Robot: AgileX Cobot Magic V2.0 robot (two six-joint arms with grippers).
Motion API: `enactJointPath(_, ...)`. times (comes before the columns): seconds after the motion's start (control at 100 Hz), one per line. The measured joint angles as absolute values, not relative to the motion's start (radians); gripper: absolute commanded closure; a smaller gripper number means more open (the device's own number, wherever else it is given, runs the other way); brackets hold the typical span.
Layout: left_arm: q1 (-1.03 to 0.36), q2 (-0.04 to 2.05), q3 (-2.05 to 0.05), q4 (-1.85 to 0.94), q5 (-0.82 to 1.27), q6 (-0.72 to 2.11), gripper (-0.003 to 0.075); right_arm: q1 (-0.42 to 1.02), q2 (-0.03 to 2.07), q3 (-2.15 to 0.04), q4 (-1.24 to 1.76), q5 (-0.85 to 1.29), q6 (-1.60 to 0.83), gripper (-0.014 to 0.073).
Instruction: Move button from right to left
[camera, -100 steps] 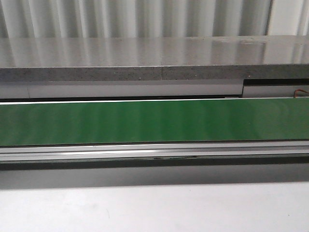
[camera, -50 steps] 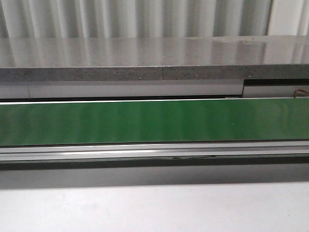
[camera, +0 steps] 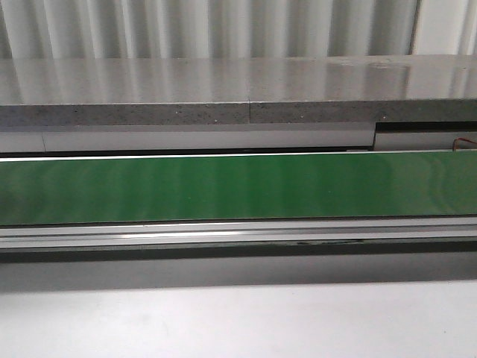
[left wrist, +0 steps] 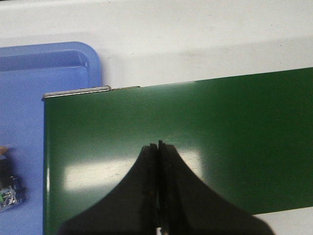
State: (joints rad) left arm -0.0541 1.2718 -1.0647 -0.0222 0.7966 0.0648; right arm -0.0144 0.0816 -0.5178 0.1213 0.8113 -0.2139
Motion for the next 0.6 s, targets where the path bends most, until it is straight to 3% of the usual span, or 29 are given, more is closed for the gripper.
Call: enactJointPath(0.6, -0.081, 0.642, -0.686, -0.023, 0.623, 0.065, 0.0741, -0.014, 0.082, -0.518, 0.121, 0.811, -0.214, 0.0659)
